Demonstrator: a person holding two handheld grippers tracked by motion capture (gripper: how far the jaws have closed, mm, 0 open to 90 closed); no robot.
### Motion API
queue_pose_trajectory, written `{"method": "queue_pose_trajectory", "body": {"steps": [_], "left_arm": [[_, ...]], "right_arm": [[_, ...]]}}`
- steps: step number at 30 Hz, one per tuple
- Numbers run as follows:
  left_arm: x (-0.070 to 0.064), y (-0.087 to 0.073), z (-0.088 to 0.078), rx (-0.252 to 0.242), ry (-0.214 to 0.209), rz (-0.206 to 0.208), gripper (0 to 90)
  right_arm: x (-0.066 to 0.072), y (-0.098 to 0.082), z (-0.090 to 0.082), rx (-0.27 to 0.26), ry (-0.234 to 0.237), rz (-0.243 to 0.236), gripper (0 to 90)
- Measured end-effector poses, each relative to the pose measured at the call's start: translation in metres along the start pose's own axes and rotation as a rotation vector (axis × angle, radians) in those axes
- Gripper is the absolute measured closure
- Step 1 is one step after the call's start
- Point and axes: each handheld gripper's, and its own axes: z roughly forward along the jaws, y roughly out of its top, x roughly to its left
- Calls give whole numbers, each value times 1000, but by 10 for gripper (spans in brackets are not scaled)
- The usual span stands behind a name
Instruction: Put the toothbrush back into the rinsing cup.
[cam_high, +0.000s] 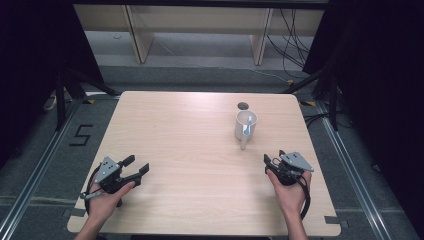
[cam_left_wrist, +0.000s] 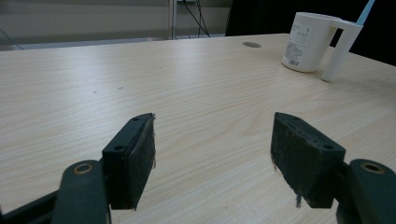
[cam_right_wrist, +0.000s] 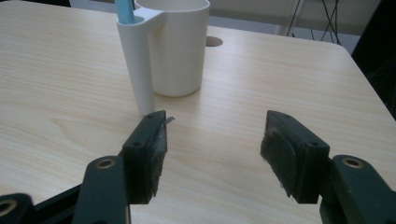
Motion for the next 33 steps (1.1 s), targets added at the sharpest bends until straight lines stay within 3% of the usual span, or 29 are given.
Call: {"method": "queue_pose_trajectory", "body": {"steps": [1, 4, 8, 11, 18, 19, 21, 22, 25, 28, 29, 33], "left_arm": [[0, 0, 0, 0, 1, -1, 302], [0, 0, 0, 1, 0, -1, 302], [0, 0, 0, 2, 1, 0, 302], [1, -1, 0, 4, 2, 2, 302], [2, -1, -1, 3, 2, 7, 302], [3, -1, -1, 3, 4, 6, 302], [3, -1, -1, 2, 4, 5, 302], [3, -1, -1, 2, 4, 6, 302], [3, -1, -1, 3, 3, 7, 302], [3, -2, -1, 5, 3, 8, 302], [3, -2, -2, 4, 3, 7, 302], [4, -3, -2, 4, 8, 4, 302]], "right_arm": [[-2, -2, -1, -4, -11, -8, 409], [-3, -7, -4, 0, -16, 27, 409], [-9, -13, -8, 1, -21, 9, 410], [-9, -17, -10, -5, -24, 26, 413], [-16, -24, -21, -10, -29, 18, 416], [-17, -27, -25, -5, -36, 45, 416], [-18, -28, -26, -4, -41, 54, 416], [-22, -30, -26, -25, -40, 29, 416], [-24, -33, -31, -28, -43, 55, 416], [-29, -36, -33, -45, -54, 27, 416], [-27, -37, -35, -39, -63, 74, 416], [-30, -39, -37, -61, -58, 60, 416]]}}
